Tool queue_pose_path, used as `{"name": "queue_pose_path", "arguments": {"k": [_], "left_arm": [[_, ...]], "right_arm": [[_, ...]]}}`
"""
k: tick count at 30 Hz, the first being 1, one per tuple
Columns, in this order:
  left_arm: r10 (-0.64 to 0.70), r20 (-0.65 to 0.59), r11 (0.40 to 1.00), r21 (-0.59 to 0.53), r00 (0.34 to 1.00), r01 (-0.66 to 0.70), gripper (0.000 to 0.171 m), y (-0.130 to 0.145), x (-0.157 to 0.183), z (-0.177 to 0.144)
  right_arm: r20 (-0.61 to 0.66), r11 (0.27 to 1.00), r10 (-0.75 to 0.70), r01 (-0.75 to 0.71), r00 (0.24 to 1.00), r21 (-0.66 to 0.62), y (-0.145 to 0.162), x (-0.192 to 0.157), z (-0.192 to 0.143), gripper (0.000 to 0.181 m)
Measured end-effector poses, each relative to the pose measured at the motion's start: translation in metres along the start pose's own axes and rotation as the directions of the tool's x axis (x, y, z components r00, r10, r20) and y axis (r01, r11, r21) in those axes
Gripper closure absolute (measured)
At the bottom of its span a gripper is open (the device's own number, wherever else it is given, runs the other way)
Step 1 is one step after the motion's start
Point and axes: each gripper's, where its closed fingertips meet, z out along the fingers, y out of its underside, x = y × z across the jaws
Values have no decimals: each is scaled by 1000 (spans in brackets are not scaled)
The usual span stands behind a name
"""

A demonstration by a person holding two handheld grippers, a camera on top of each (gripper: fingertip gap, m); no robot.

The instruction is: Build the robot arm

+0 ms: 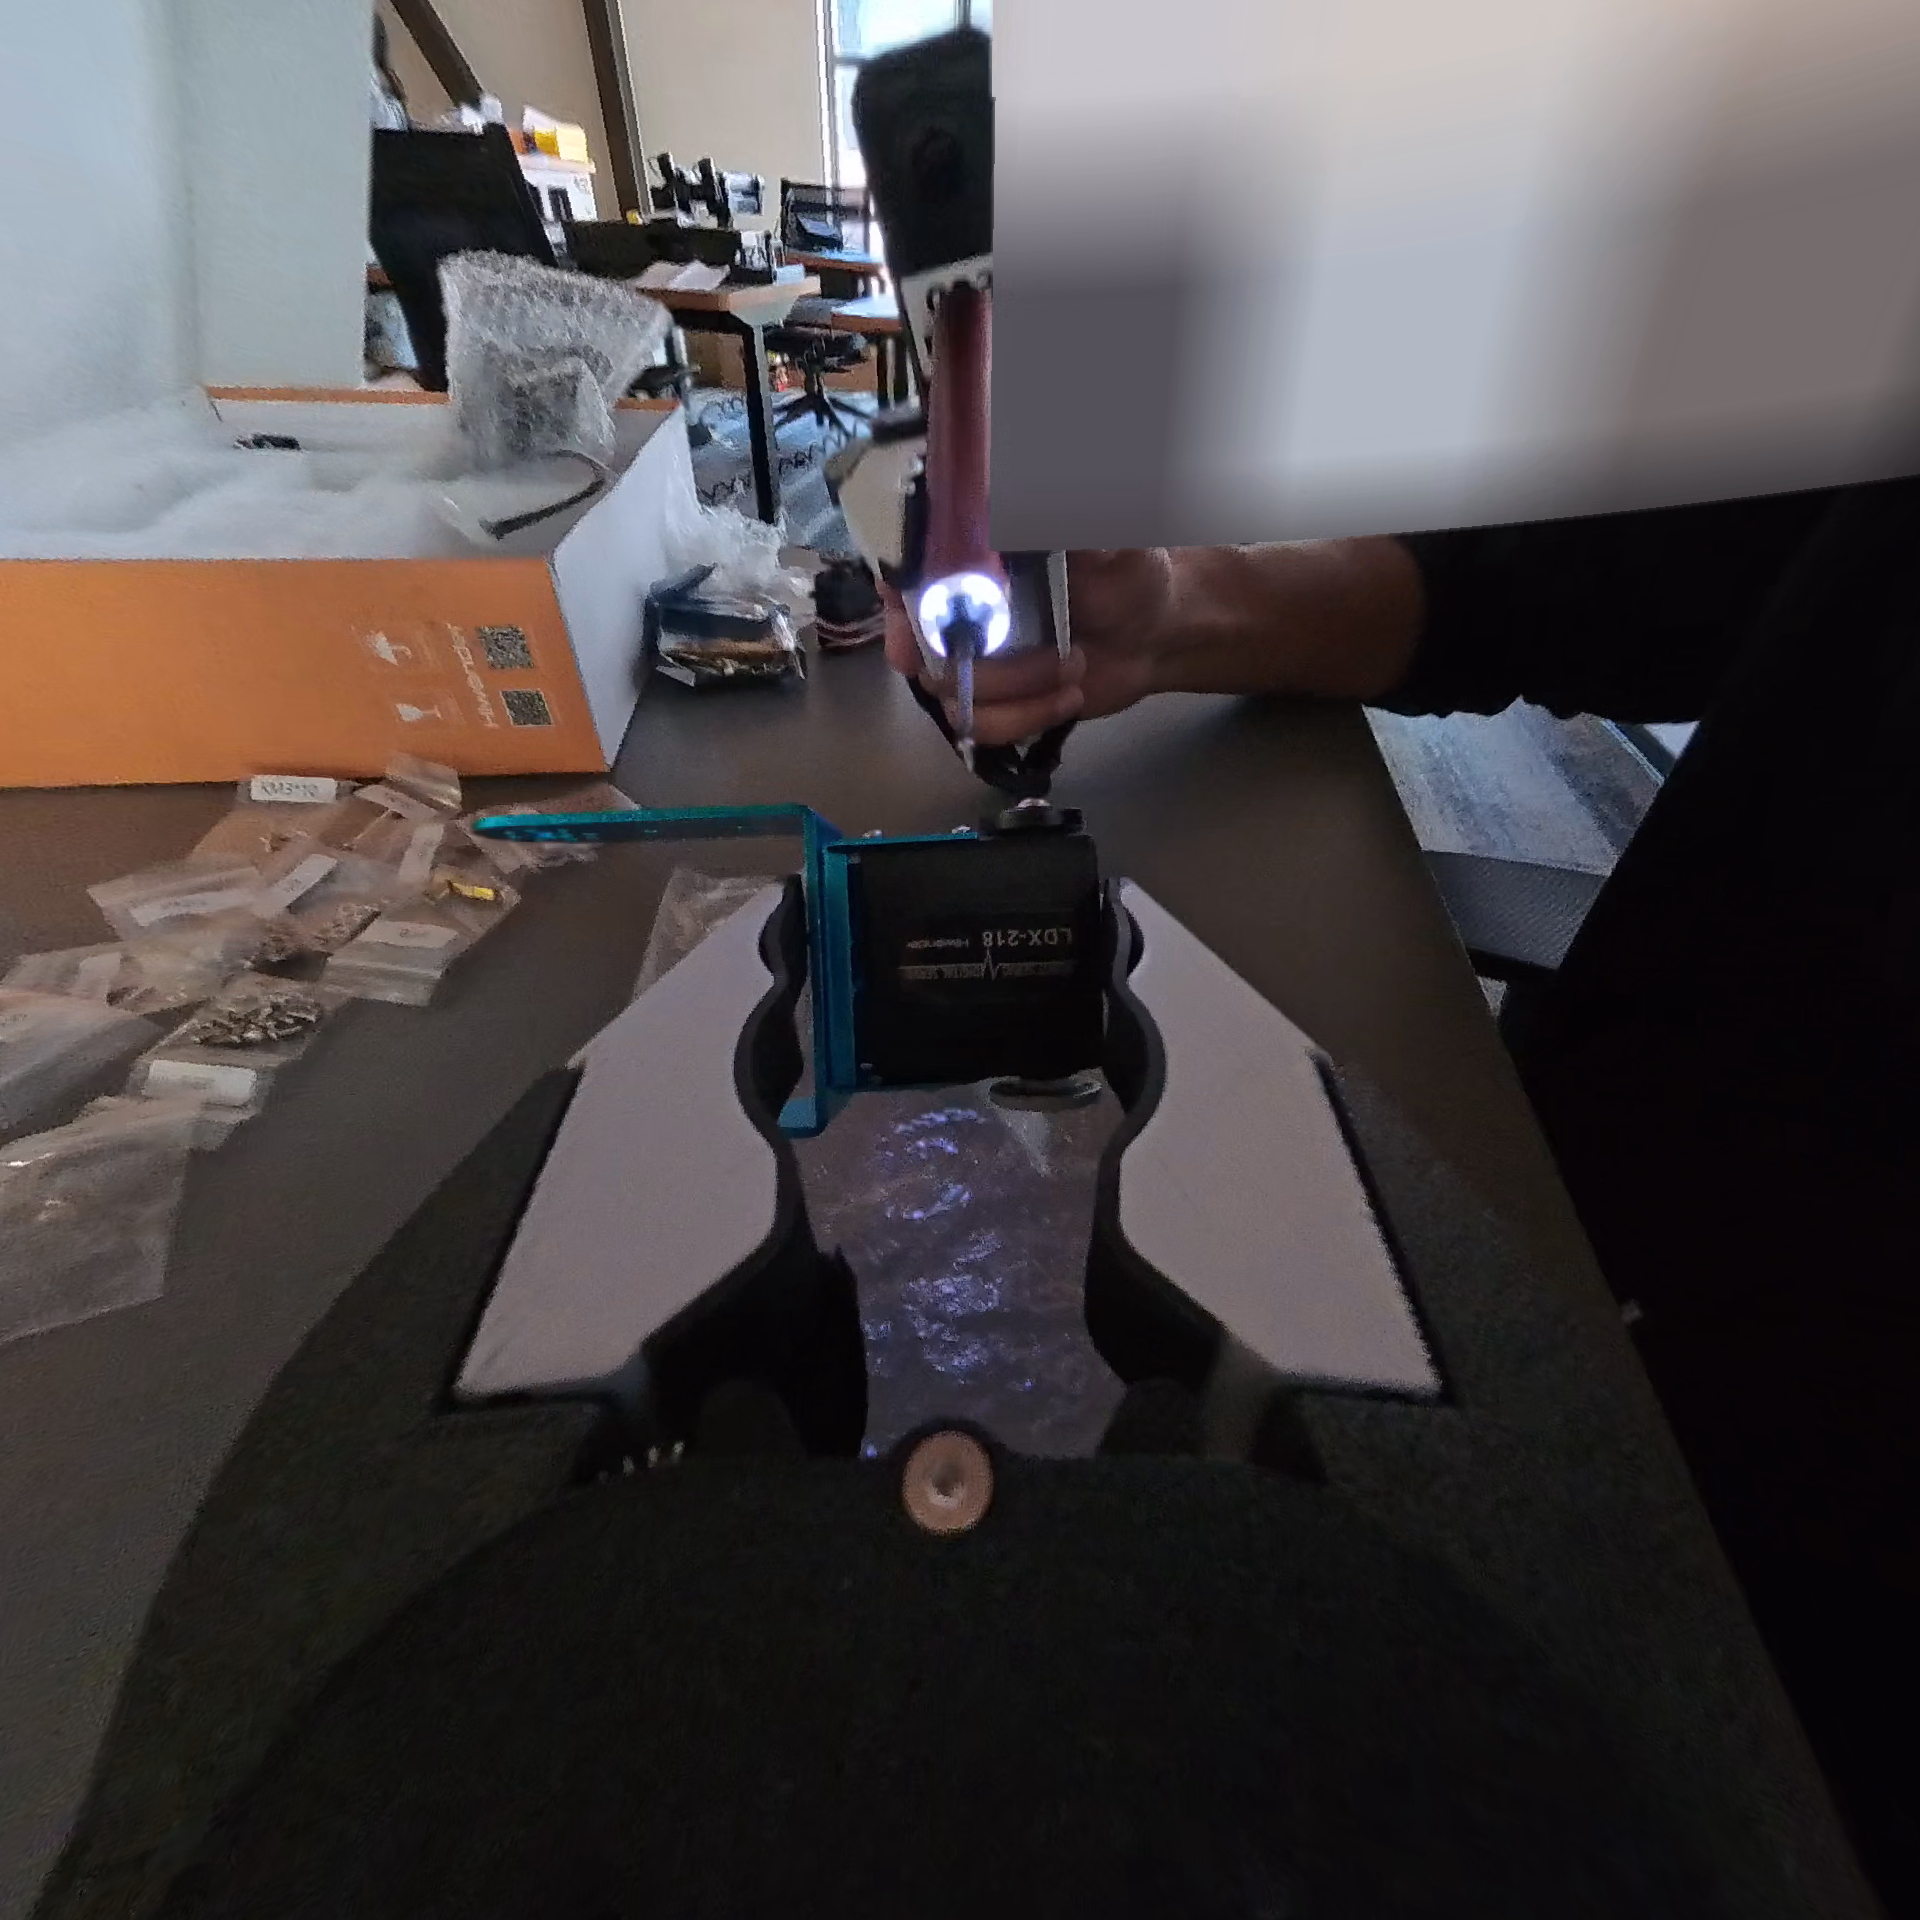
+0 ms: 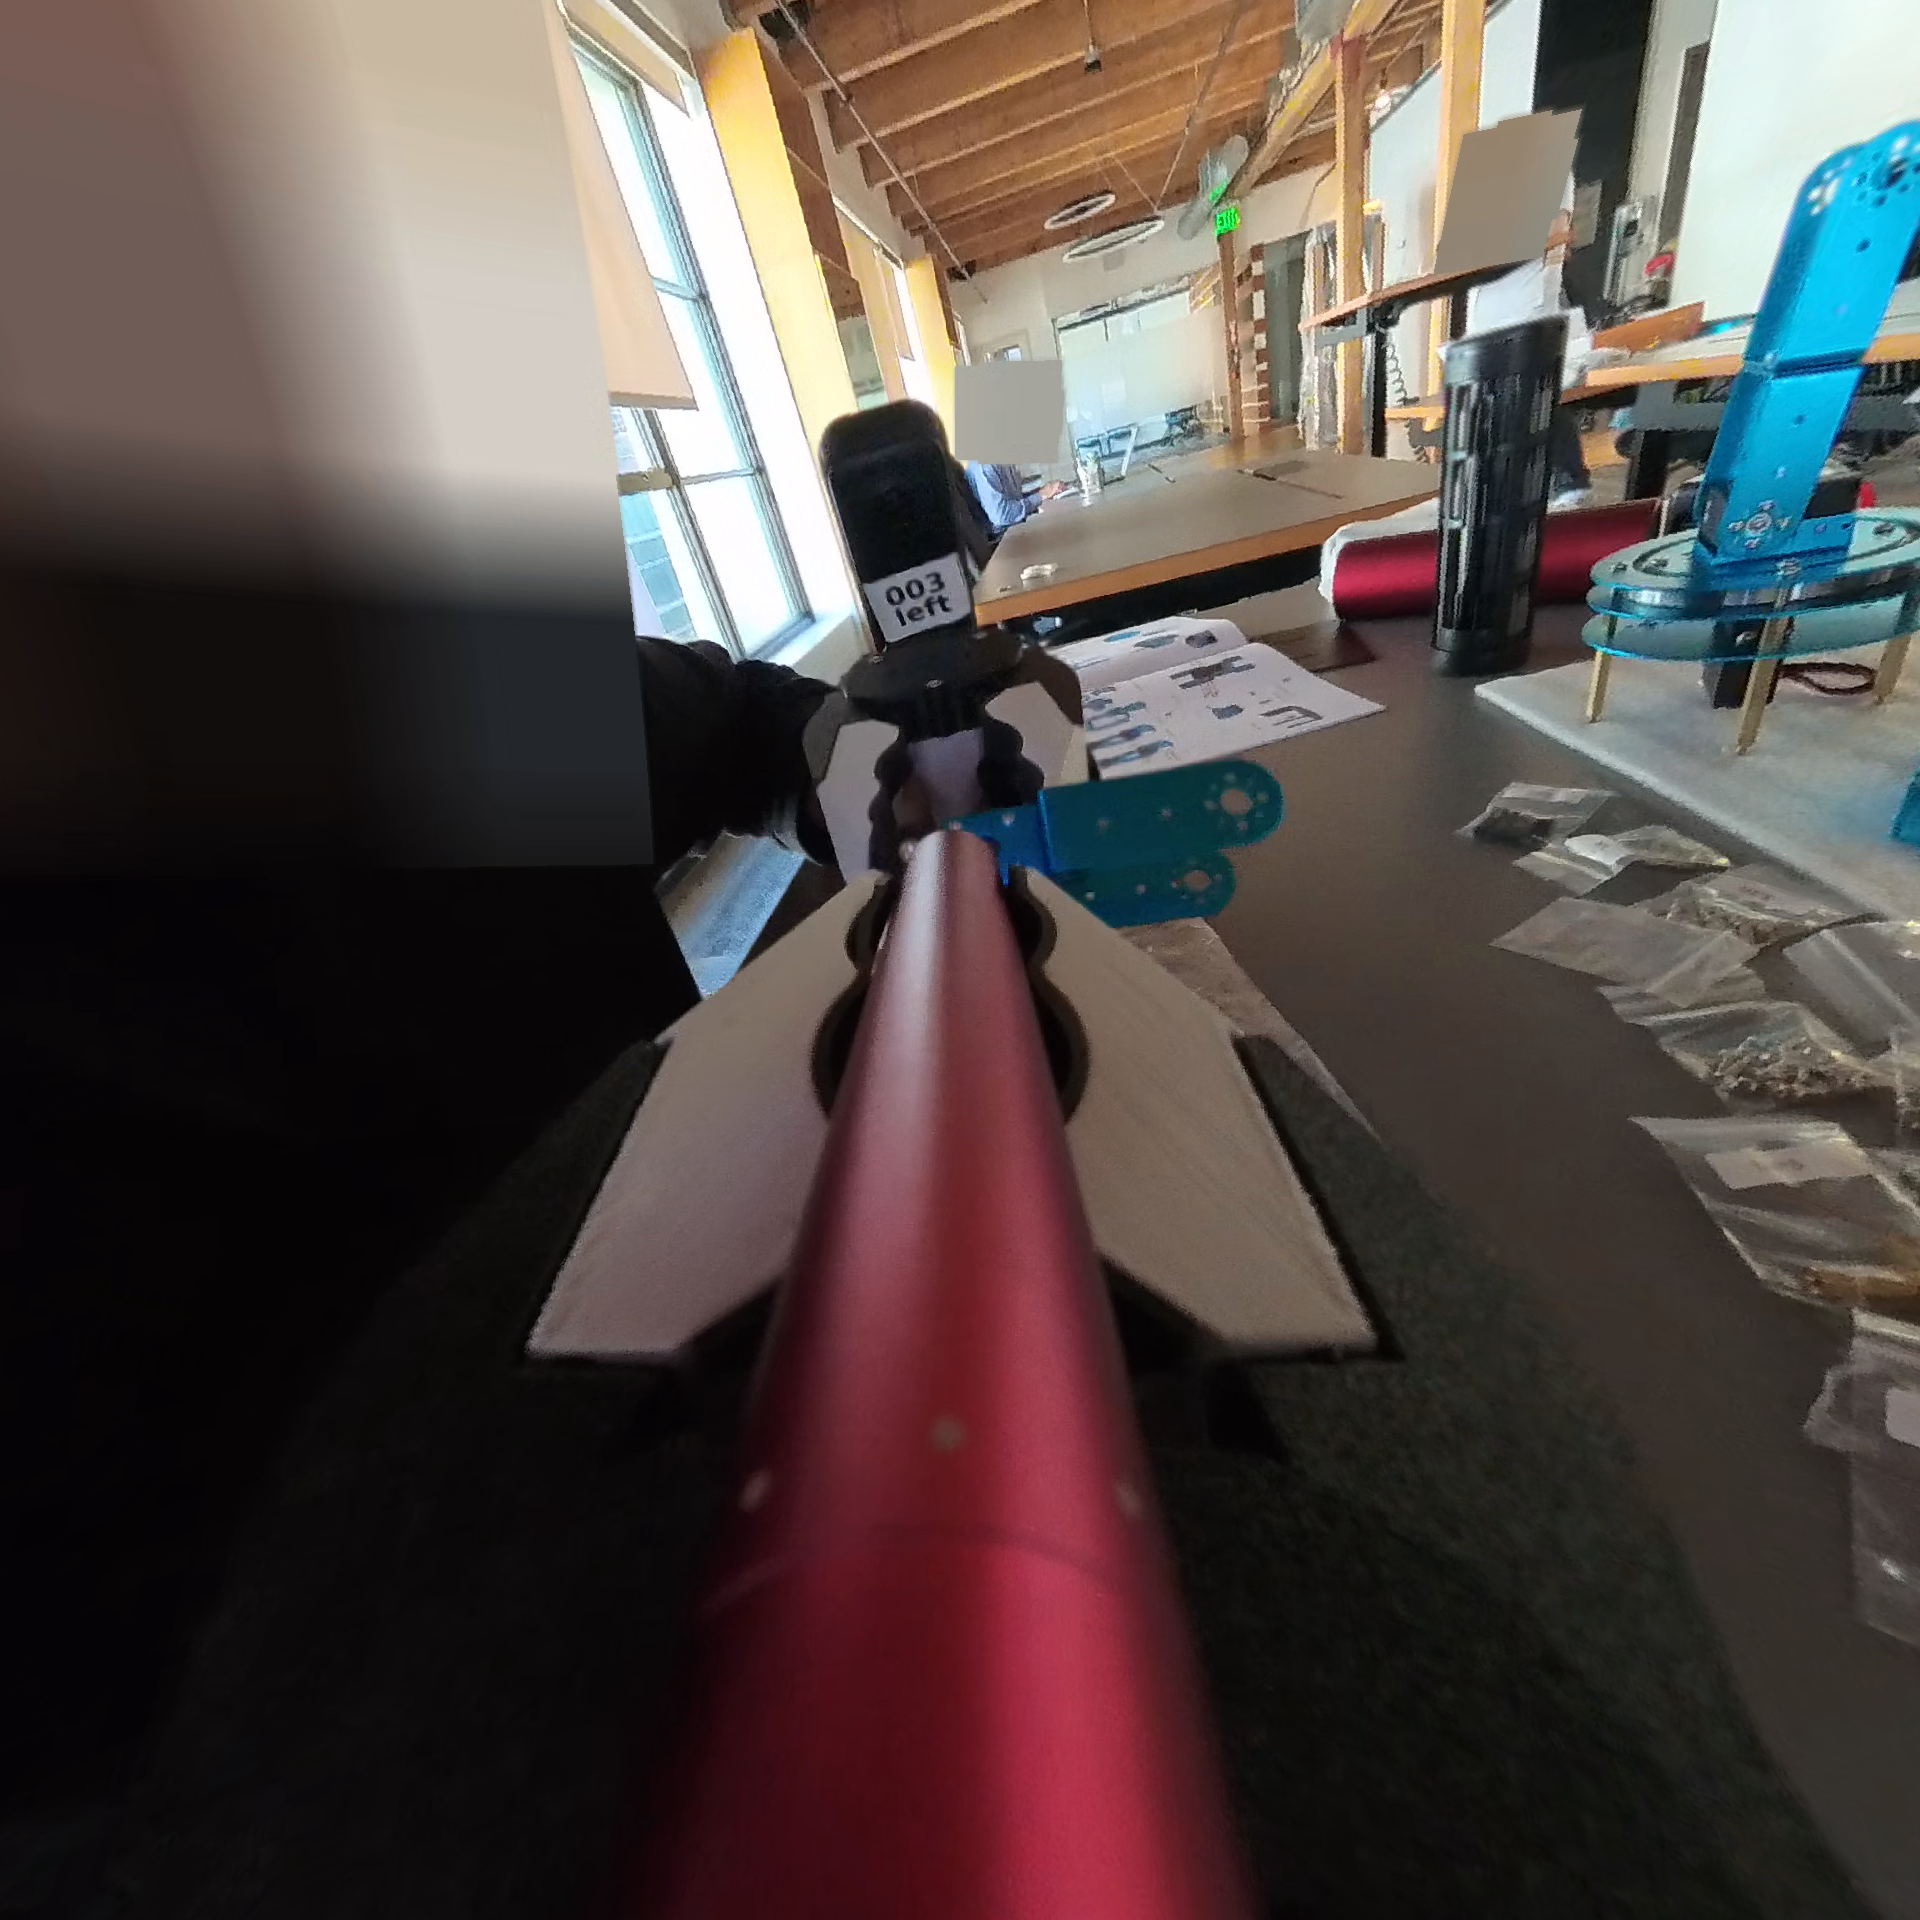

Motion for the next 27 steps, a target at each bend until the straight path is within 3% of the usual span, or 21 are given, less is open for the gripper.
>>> {"name": "queue_pose_path", "arguments": {"k": [10, 27], "left_arm": [[36, 4, 999, 33, 999, -36, 116, -7, 4, -6], [98, 23, 995, -30, 995, -97, 116, 1, 6, -3]], "right_arm": [[31, 1000, 5, -5, 1000, -14, 2, -5, 9, 159], [-5, 991, -90, 89, 996, -95, 11, -7, 11, 160]]}}
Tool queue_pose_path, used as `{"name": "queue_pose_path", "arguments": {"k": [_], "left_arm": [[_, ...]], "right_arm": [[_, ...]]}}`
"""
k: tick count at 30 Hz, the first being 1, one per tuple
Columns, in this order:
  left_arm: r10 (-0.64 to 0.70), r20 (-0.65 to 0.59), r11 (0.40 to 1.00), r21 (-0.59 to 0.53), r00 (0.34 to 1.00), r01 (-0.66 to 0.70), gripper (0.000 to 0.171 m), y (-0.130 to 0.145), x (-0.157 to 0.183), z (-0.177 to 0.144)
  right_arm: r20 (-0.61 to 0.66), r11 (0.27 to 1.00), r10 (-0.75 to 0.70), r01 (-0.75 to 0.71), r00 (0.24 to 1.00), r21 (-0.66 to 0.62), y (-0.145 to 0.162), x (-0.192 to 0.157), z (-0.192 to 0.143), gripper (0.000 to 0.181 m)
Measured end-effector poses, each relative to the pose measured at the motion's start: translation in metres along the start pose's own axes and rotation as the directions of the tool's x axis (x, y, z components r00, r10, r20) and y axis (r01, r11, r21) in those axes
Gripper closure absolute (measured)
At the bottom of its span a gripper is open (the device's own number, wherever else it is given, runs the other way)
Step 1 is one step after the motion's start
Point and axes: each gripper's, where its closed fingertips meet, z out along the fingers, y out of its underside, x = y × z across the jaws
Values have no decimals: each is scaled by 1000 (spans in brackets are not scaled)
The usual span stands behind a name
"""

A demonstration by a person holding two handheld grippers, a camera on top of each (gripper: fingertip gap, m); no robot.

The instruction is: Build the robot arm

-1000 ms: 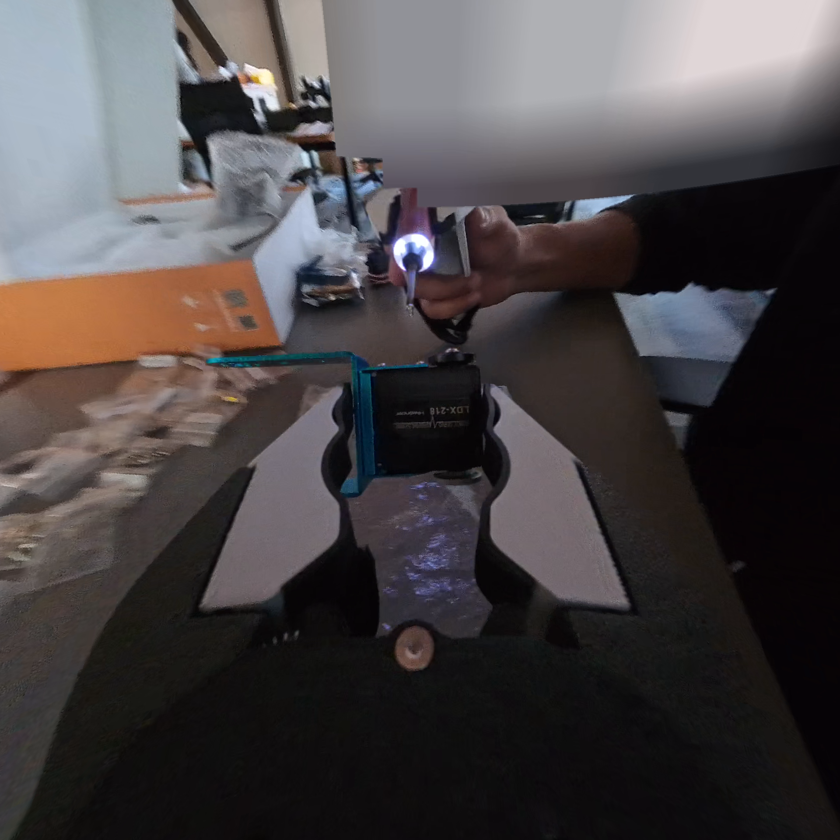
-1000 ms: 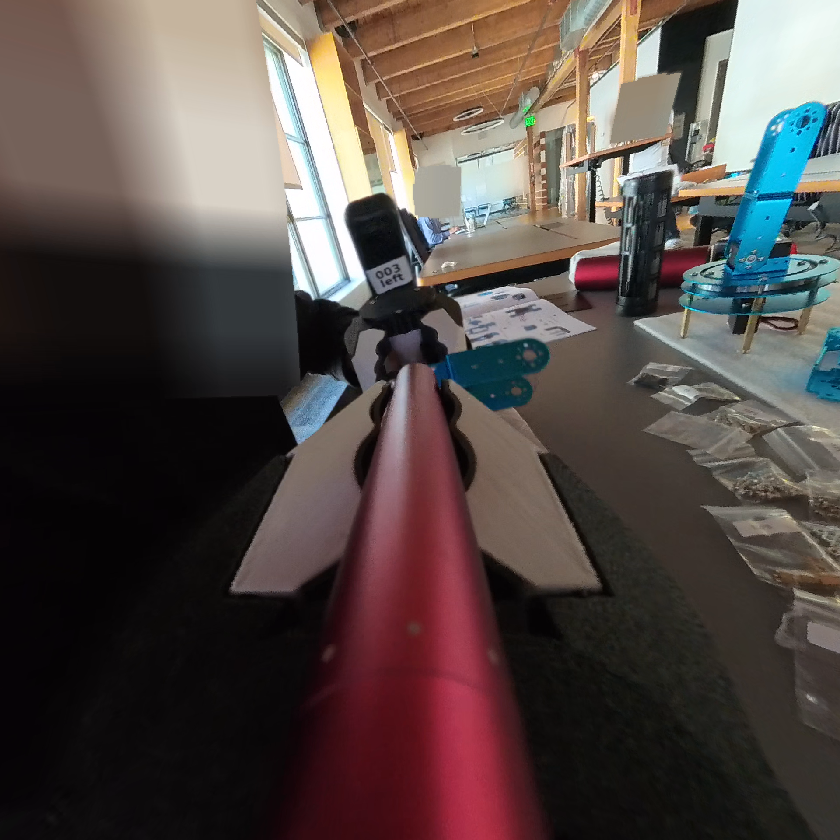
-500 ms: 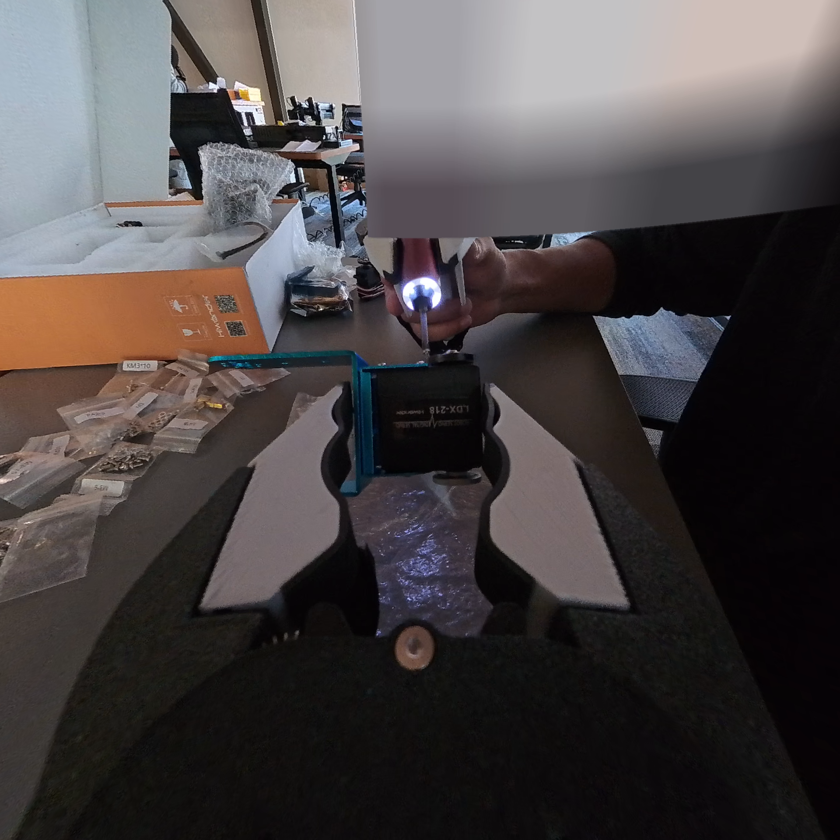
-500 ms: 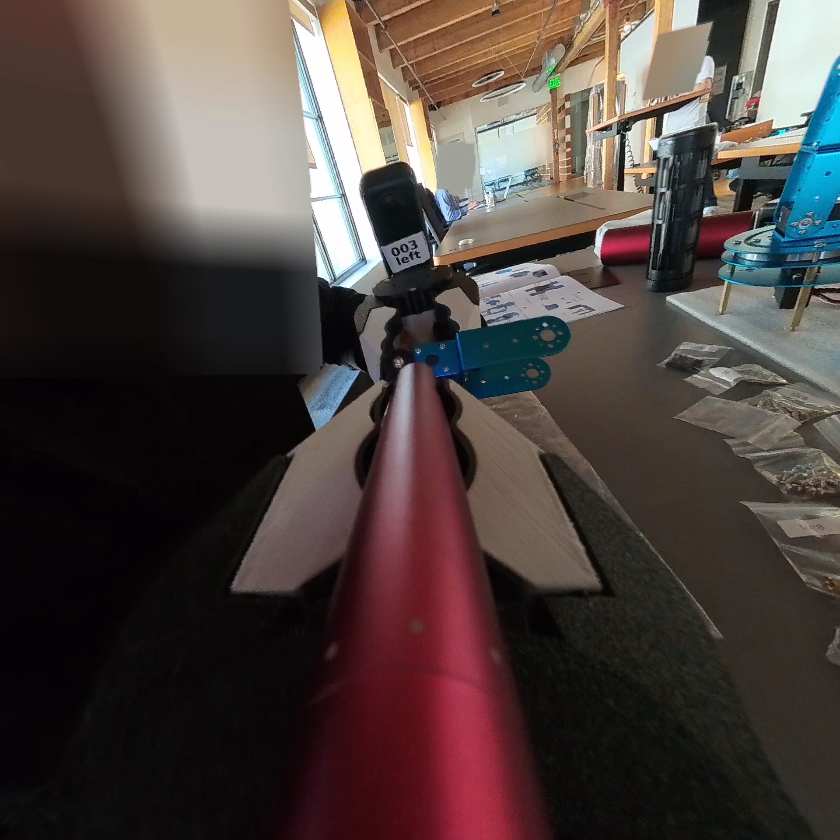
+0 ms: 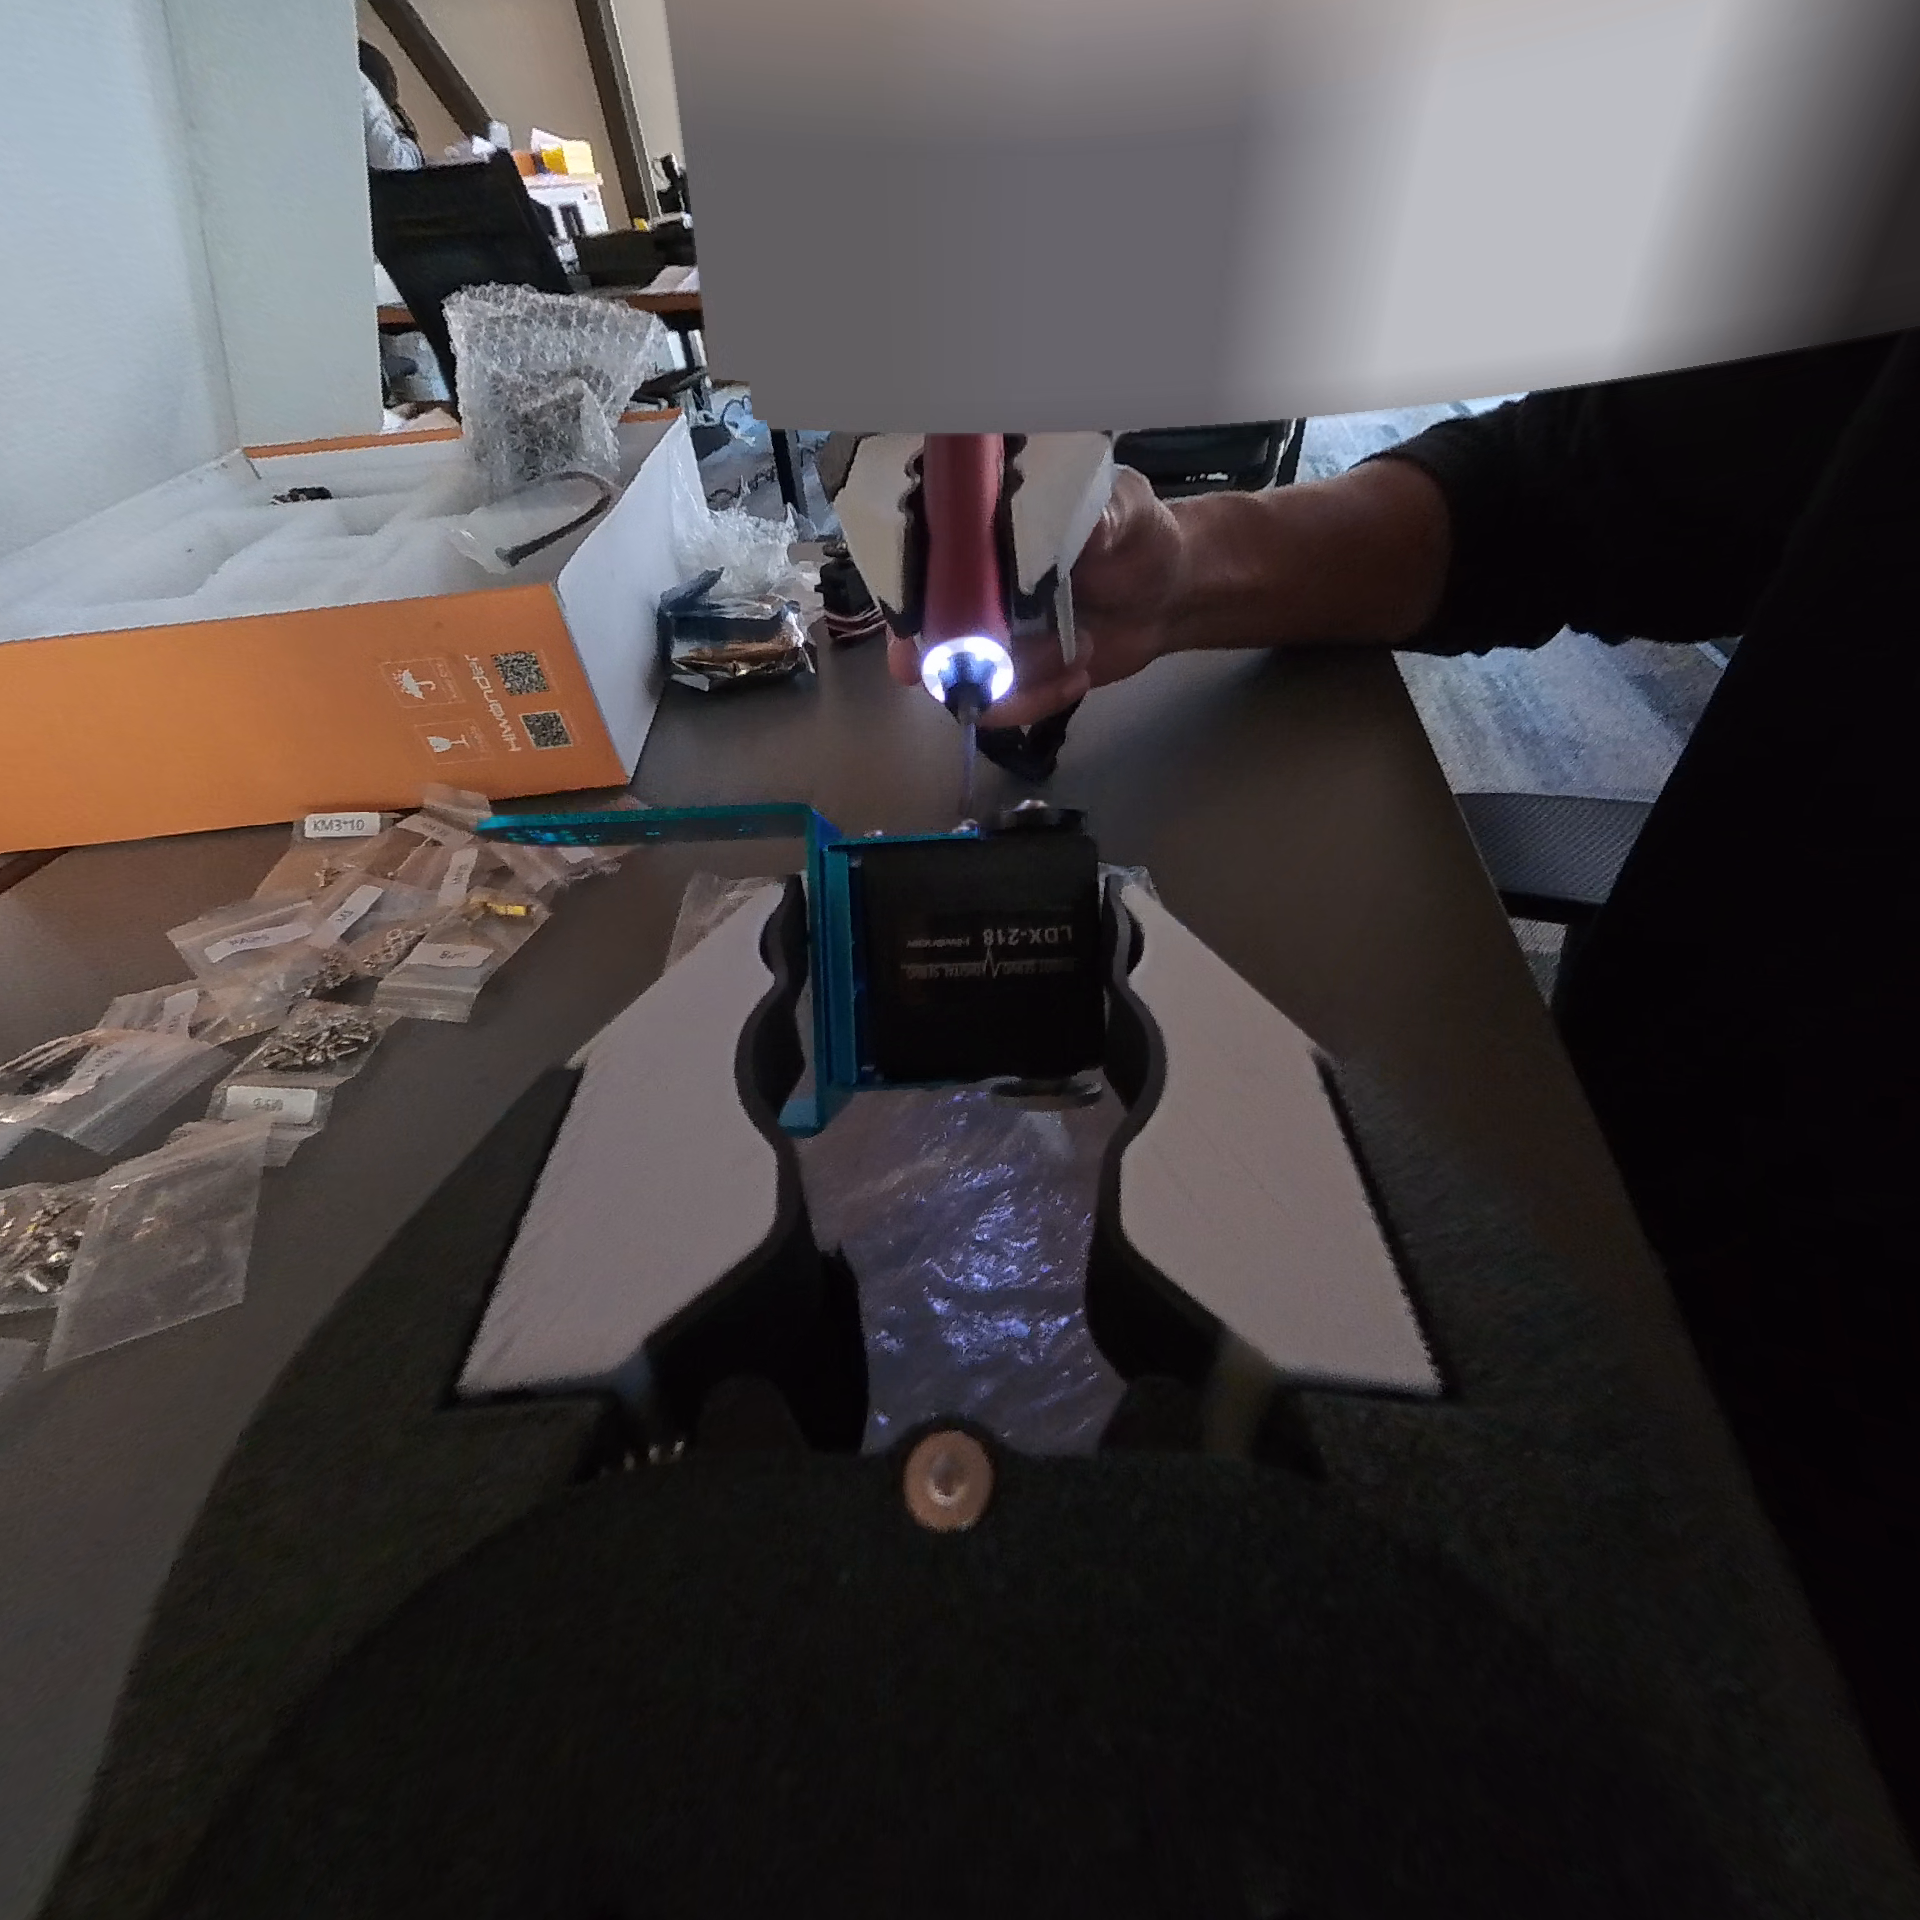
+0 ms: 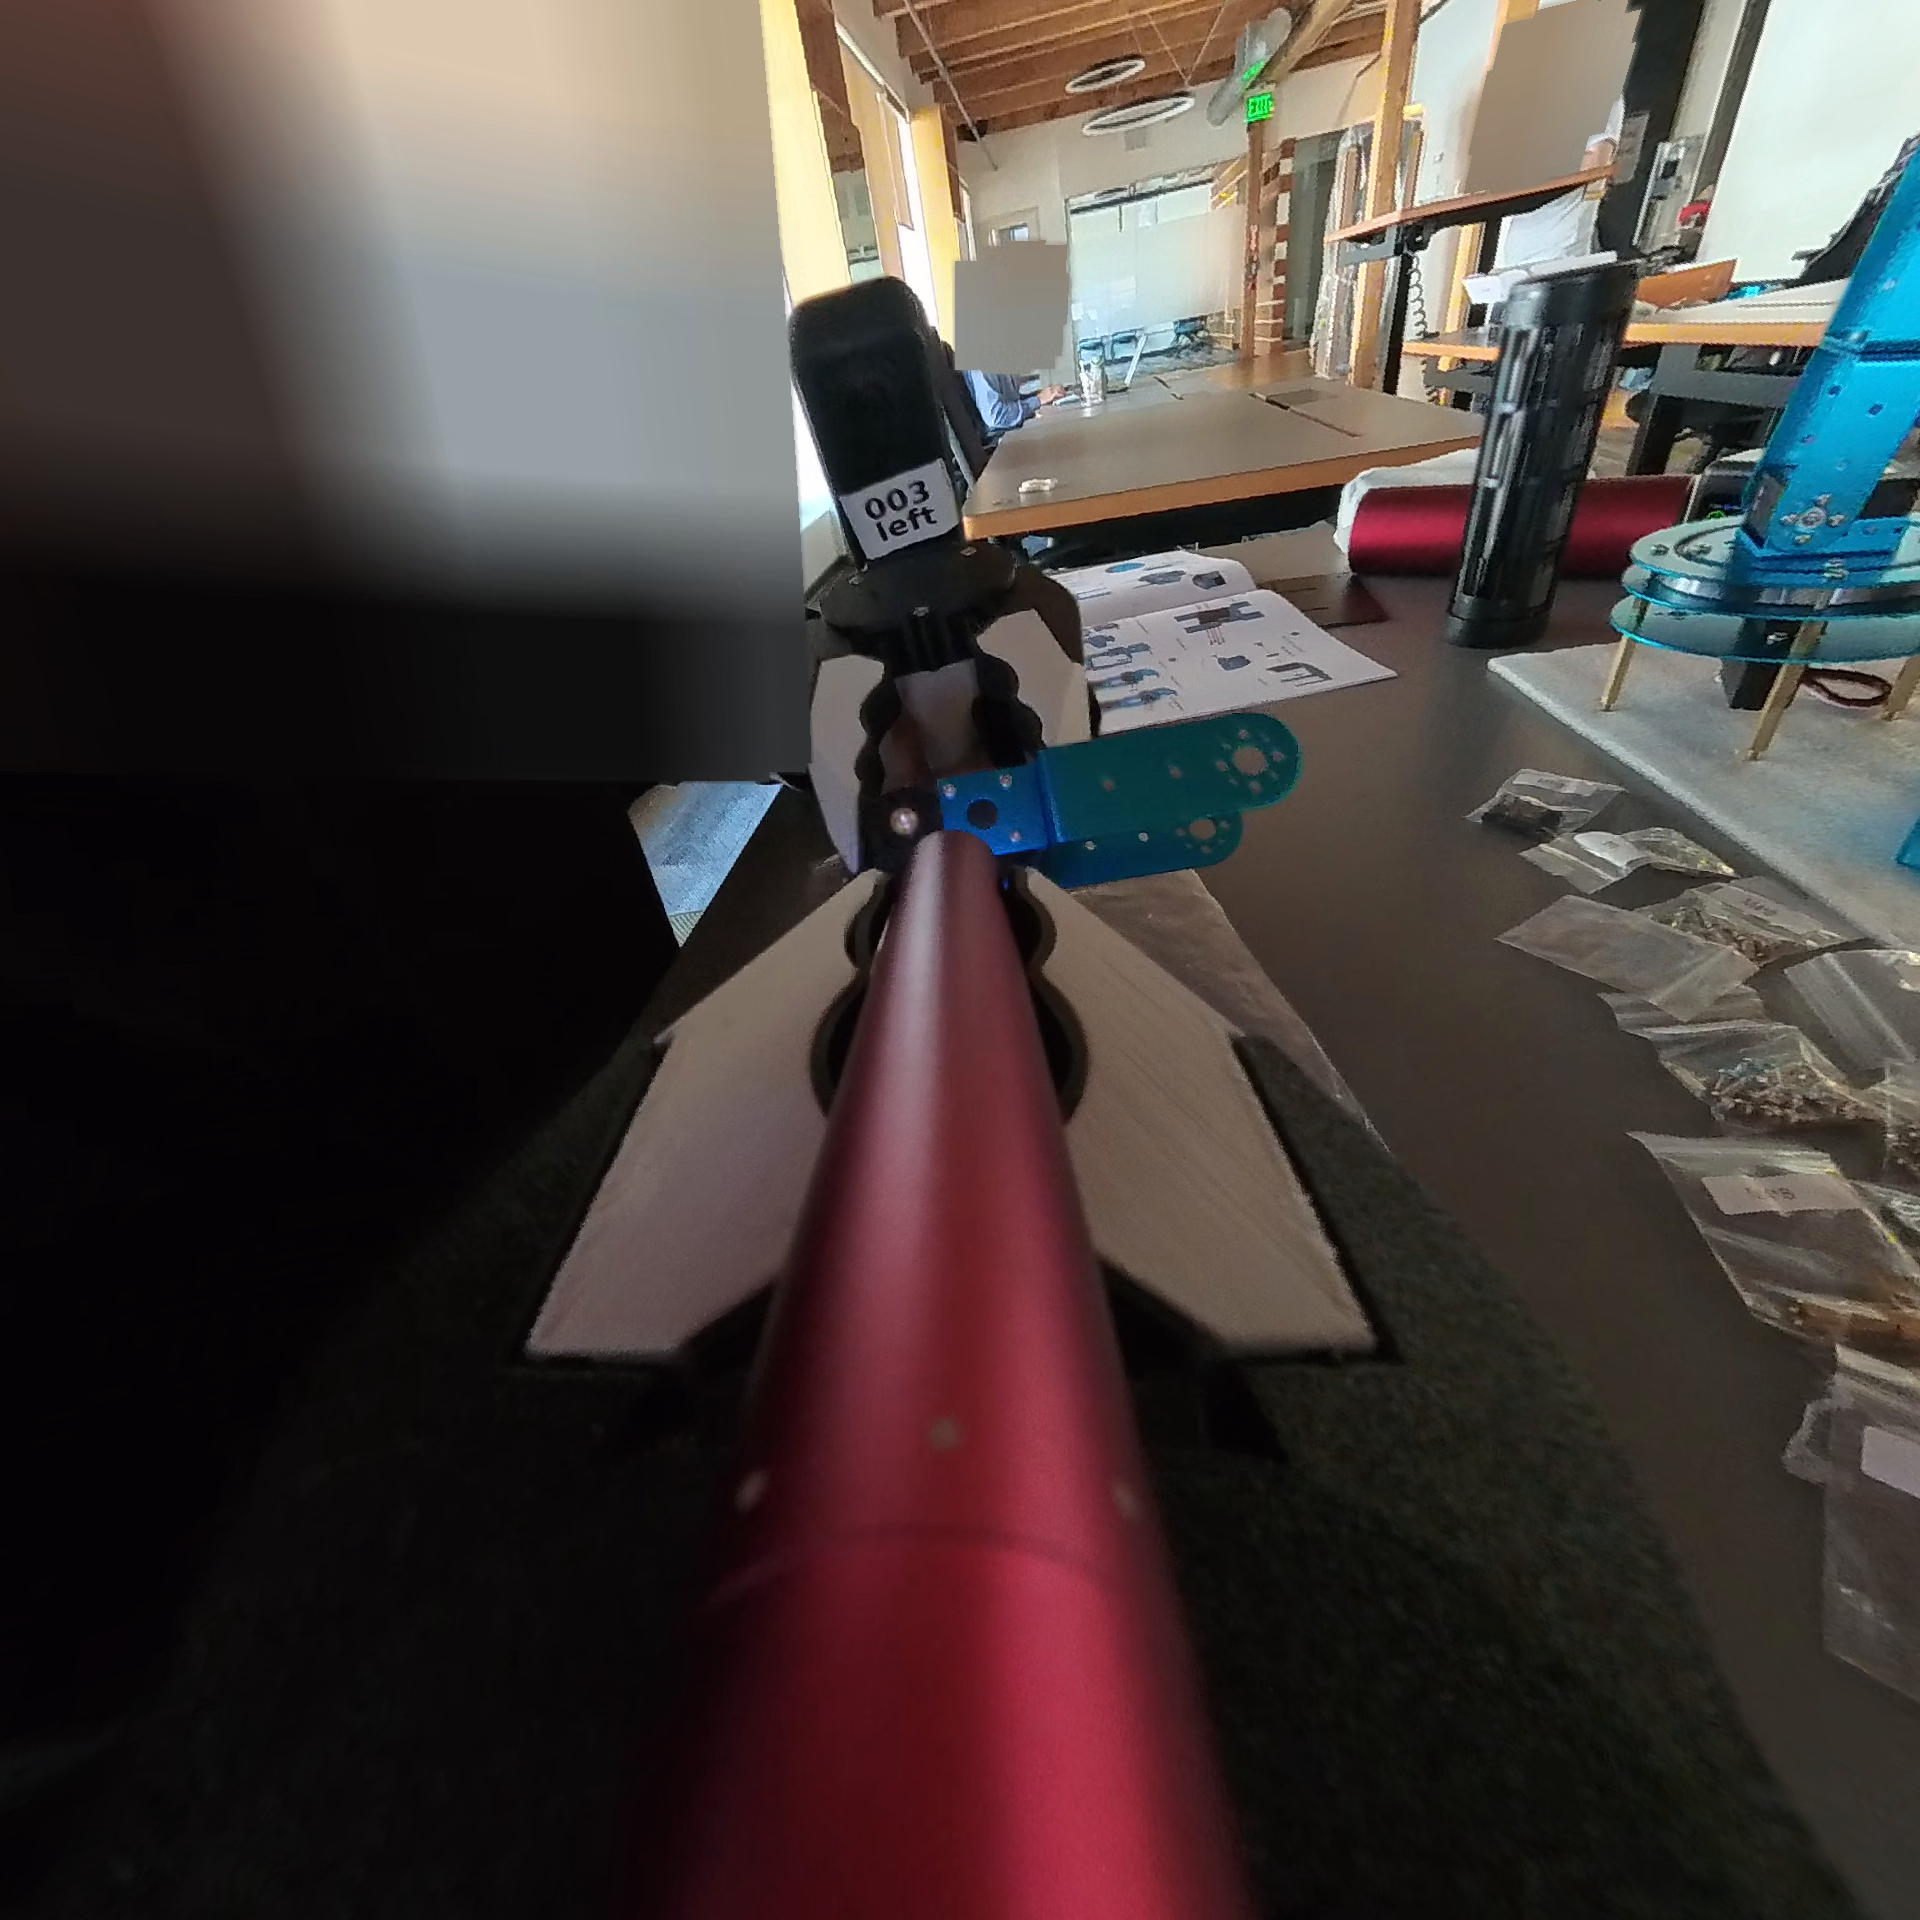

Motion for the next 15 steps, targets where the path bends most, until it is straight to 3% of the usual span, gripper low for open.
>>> {"name": "queue_pose_path", "arguments": {"k": [8, 15], "left_arm": [[83, 31, 995, -60, 996, -81, 116, 6, 1, 0], [77, 39, 995, -68, 996, -74, 116, 7, 0, -1]], "right_arm": [[-12, 999, -19, 19, 1000, -36, 6, 0, 2, 160], [-14, 998, -32, 31, 999, -46, 8, 0, 4, 160]]}}
